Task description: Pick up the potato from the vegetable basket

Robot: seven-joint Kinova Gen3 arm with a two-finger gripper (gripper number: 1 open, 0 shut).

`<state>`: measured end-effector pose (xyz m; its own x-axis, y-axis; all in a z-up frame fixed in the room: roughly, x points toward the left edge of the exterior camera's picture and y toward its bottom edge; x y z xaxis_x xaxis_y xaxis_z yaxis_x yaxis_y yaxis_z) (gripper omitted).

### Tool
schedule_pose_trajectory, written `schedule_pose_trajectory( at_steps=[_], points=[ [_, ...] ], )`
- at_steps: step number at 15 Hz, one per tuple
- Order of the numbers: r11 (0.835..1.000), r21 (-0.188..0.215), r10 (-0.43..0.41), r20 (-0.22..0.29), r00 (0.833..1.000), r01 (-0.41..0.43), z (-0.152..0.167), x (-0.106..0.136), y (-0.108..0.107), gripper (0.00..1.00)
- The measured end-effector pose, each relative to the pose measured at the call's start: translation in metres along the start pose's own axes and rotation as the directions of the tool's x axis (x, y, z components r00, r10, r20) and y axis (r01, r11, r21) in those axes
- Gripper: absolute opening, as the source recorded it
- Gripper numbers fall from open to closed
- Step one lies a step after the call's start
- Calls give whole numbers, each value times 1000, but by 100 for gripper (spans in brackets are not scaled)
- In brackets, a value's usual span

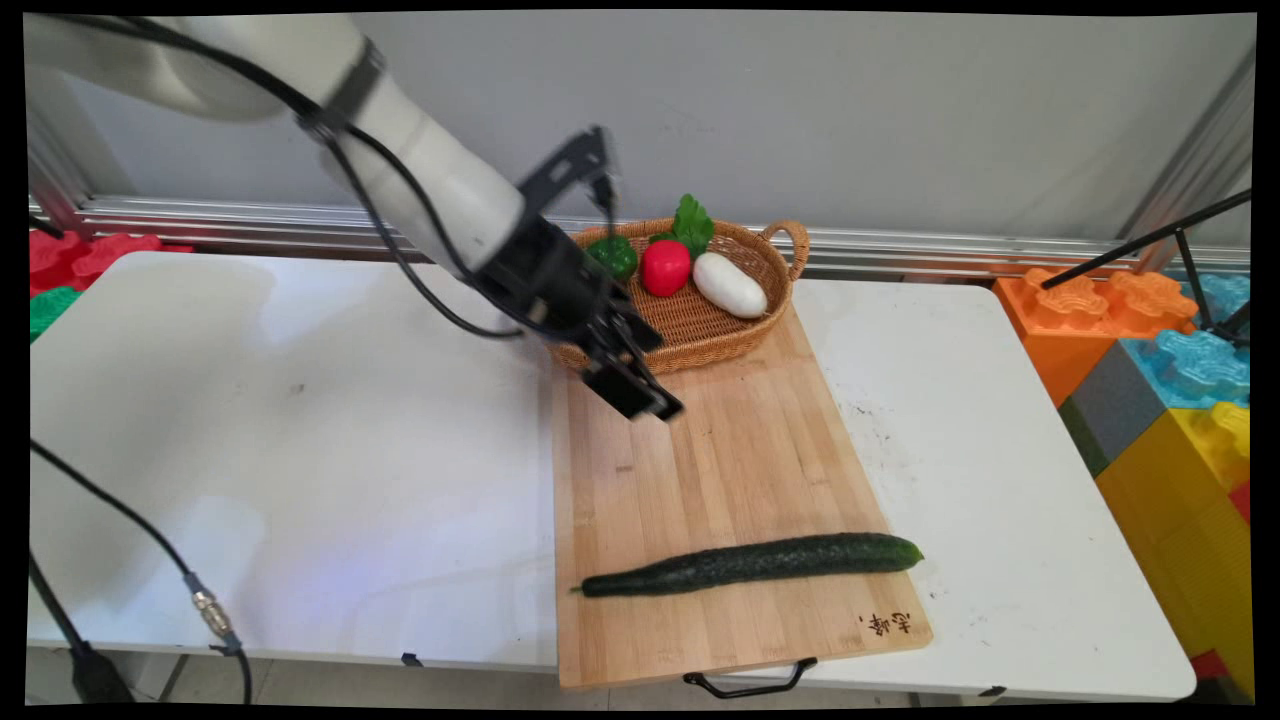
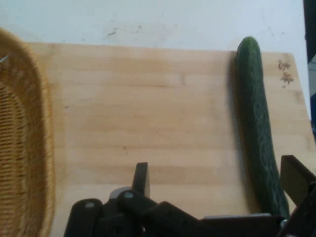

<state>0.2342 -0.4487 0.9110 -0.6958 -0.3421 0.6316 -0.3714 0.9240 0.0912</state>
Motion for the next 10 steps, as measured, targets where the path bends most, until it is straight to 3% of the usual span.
schedule_pose_trajectory(
  at_steps=[6,10],
  points=[
    [998,28,57,26,998,-58,-59,-29,-34,100],
    [993,94,72,31,997,-75,-83,-41,-58,100]
  ],
)
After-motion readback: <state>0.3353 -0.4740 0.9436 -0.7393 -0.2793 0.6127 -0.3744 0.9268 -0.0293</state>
